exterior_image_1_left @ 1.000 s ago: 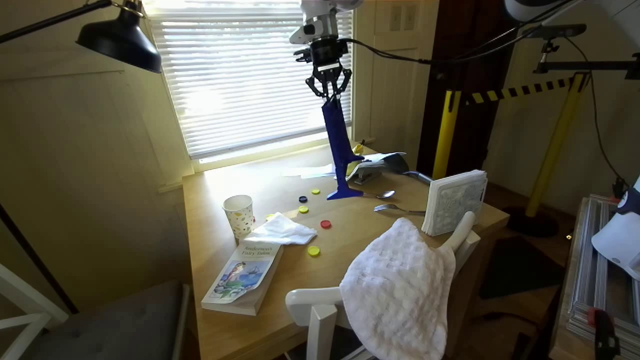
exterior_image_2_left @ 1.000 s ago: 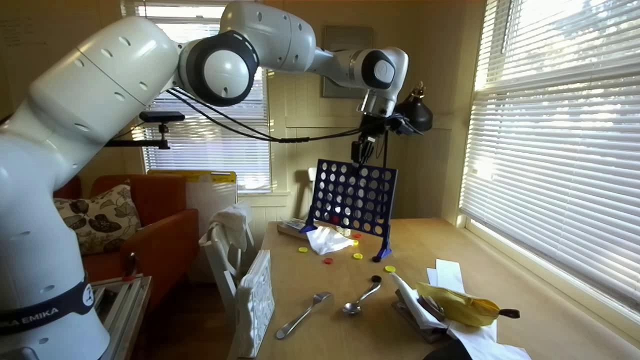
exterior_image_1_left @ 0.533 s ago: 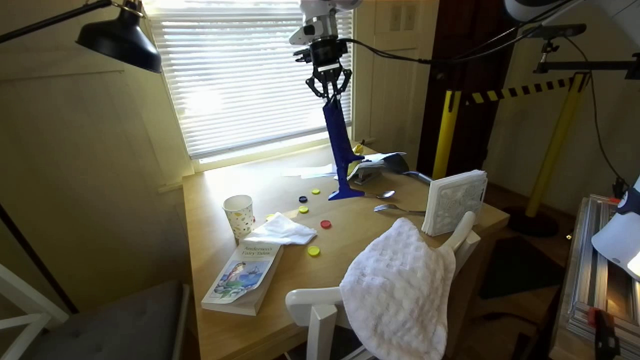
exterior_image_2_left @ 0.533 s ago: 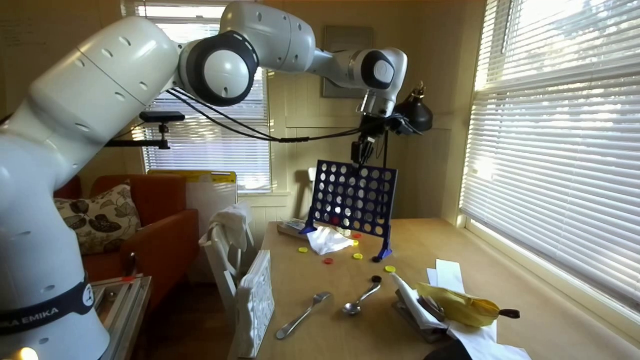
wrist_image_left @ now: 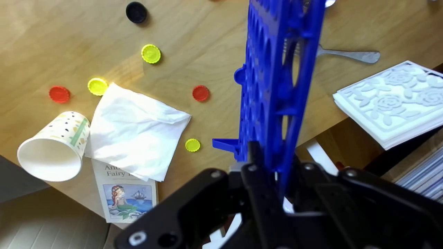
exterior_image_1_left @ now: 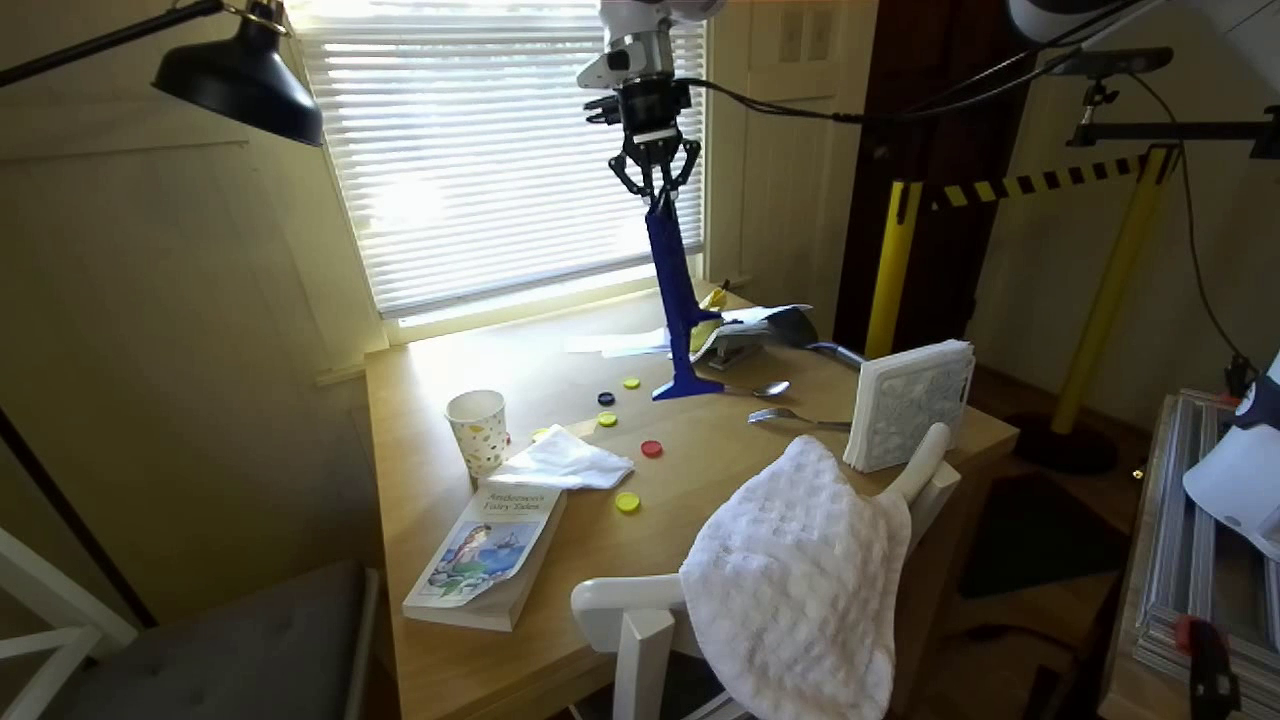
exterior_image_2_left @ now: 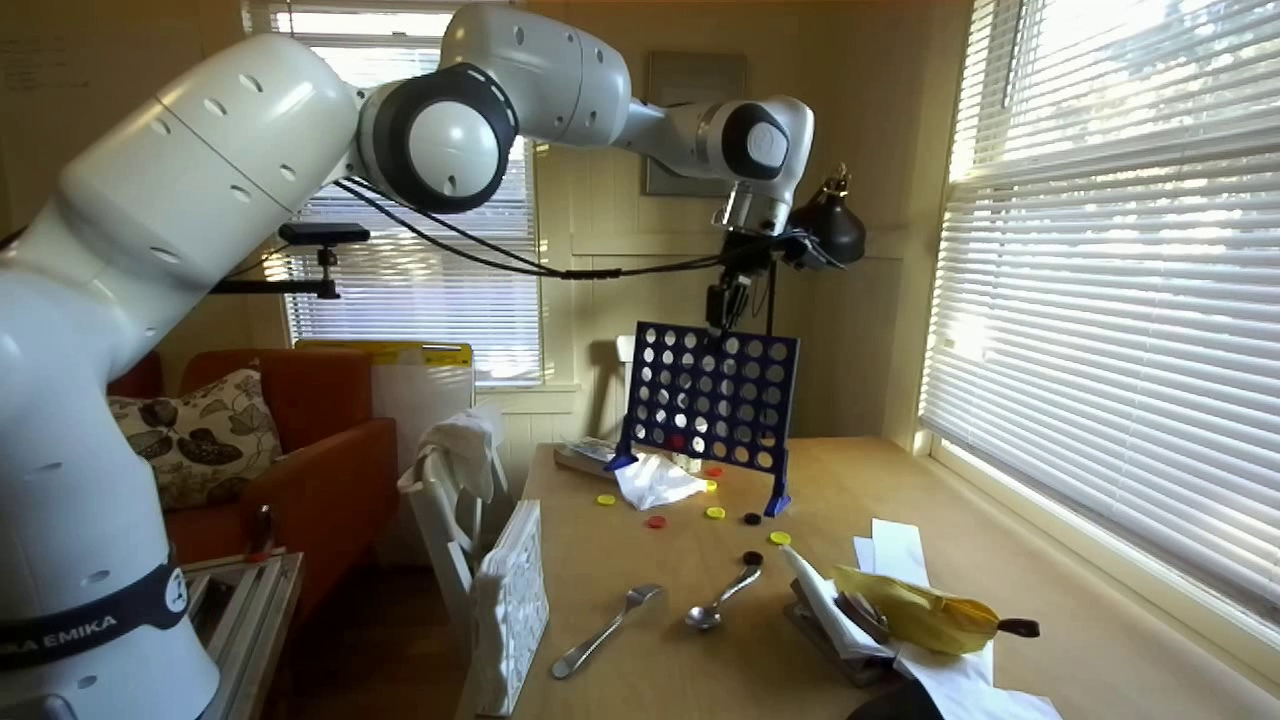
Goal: Move the bag to the right, move the book slightly backward, pick up the blue object and move it to the right
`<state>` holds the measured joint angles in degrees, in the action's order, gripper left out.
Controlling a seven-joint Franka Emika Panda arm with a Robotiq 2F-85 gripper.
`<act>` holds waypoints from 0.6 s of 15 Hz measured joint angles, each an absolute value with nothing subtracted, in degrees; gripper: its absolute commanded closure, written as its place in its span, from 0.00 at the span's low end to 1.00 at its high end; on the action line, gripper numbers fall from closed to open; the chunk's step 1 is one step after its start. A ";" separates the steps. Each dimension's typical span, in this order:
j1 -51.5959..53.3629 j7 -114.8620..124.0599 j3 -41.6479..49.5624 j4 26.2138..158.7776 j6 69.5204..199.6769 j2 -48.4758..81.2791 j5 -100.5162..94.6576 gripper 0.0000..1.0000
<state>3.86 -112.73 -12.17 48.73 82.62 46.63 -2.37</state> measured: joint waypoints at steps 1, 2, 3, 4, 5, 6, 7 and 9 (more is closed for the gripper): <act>3.89 -113.14 -12.17 48.73 82.96 46.63 -2.72 0.96; 3.91 -113.47 -12.17 48.73 83.29 46.63 -2.97 0.96; 3.93 -113.82 -12.17 48.73 83.59 46.63 -3.18 0.96; 3.95 -114.25 -12.17 48.73 83.93 46.63 -3.40 0.96; 3.97 -114.69 -12.17 48.73 84.33 46.63 -3.70 0.96; 3.98 -115.05 -12.17 48.73 84.77 46.63 -4.01 0.96; 3.98 -115.31 -12.17 48.73 85.15 46.63 -4.27 0.96; 3.98 -115.55 -12.10 48.73 85.82 46.63 -4.83 0.96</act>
<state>3.98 -115.55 -12.10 48.73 85.82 46.63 -4.83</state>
